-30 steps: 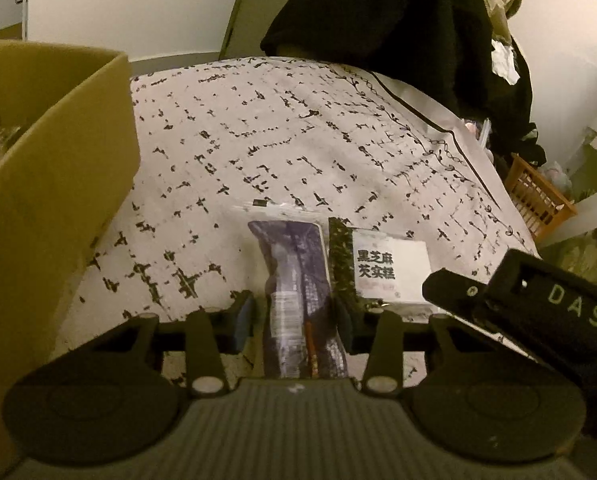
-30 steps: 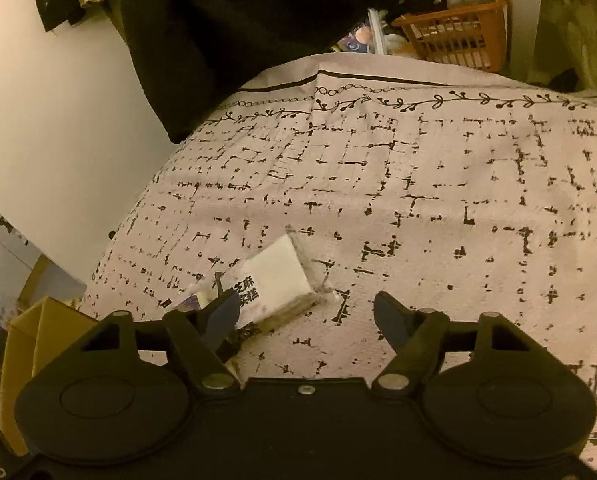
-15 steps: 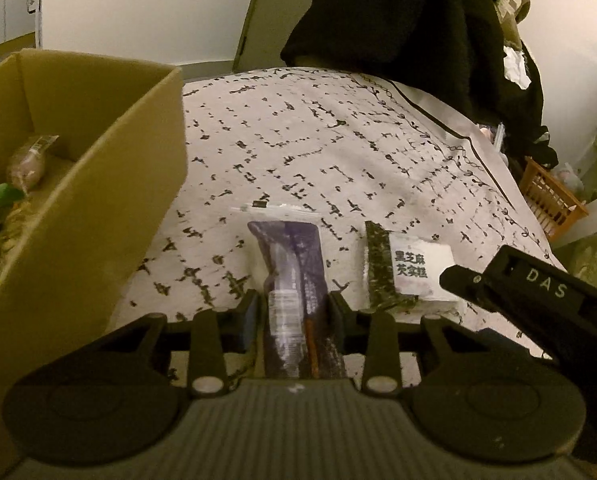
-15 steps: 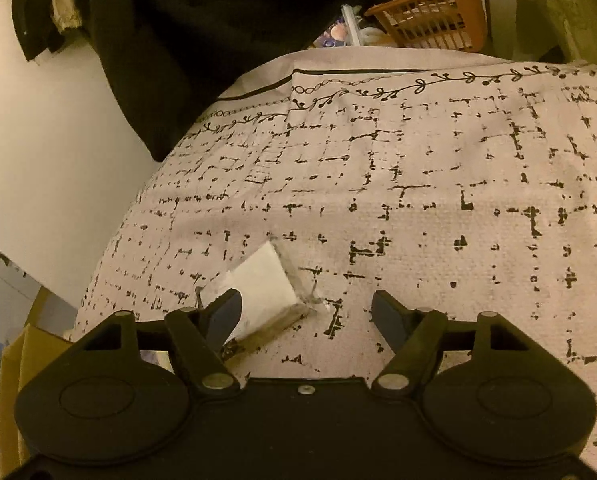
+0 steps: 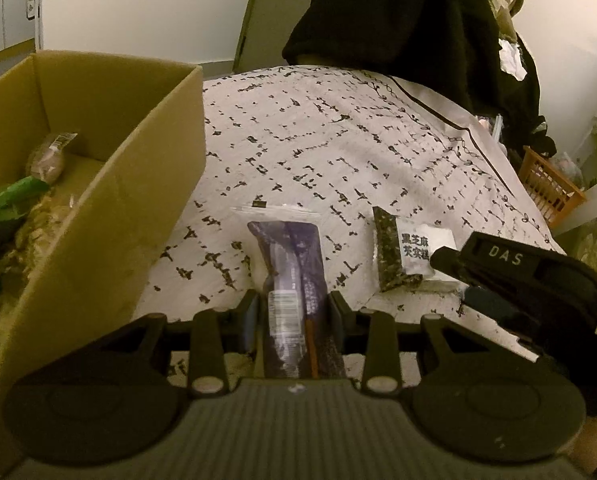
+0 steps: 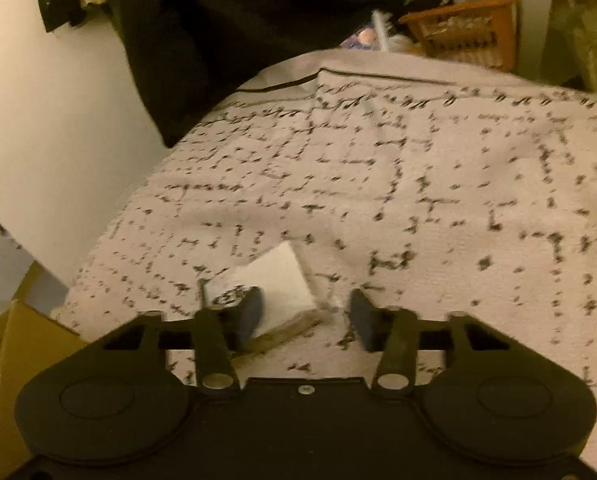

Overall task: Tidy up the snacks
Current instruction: 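Grasp the purple bread-stick bag with the left tool while the right tool grasps the white sesame-cake packet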

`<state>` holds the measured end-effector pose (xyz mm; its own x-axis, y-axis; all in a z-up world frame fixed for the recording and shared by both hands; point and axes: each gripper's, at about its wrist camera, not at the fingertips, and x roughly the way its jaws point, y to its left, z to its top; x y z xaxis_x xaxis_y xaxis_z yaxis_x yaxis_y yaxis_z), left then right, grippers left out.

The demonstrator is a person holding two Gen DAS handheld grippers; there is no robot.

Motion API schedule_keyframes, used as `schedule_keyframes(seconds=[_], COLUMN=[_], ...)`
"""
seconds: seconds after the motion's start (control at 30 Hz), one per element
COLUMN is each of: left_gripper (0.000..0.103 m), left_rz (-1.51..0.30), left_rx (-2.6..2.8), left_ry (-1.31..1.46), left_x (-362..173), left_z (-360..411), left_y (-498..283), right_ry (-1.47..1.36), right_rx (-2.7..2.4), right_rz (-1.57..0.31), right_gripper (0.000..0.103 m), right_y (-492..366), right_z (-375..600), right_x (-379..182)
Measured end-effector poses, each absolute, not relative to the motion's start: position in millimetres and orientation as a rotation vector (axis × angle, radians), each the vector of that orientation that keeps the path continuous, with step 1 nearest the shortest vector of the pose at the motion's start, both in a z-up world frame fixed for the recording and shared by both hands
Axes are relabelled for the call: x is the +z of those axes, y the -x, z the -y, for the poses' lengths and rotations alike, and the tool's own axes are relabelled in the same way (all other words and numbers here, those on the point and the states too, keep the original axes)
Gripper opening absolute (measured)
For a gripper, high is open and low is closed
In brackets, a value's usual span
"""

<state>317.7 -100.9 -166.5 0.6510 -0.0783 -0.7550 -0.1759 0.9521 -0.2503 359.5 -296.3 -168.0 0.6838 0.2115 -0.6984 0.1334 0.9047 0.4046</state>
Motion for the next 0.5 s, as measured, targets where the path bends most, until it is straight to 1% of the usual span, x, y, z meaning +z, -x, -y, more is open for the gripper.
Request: schedule_keyframes(seconds=[0.07,0.17,0.27,0.43,0.5], left_gripper=[0.035,0.035,0.035,0.035,0.035], left_rz=[-0.867,-0.869,-0.868,-0.859,-0.852], left_rx=[0.060,0.069,0.069,0.064,0.061], left_ry=[0.320,0.314,0.314,0.318,0.313], left_x=[-166.7,-166.7,-164.8,-160.7,-157.4], left_z=[98.6,96.0,95.4,94.4,94.6], left_y=[-317.4,-316.6,-315.0,-313.1,-312.3], right_ry=[-0.443,-0.462,-0.463,-0.460,-0.459], right_rx=[0.058,0.058,0.067,0.073,0.070], right_rz=[-0.831,-0.845,-0.831,-0.798,-0.794], right_gripper=[0.030,0.021,0.014,0.009,0.009], right_y=[-357.8,-356.1,-351.5,-346.6,-344.7], right_z=[294.4,293.8,293.6,296.8,298.9], right_x=[-165.4,-161.5,-154.7,-140.9,-136.0])
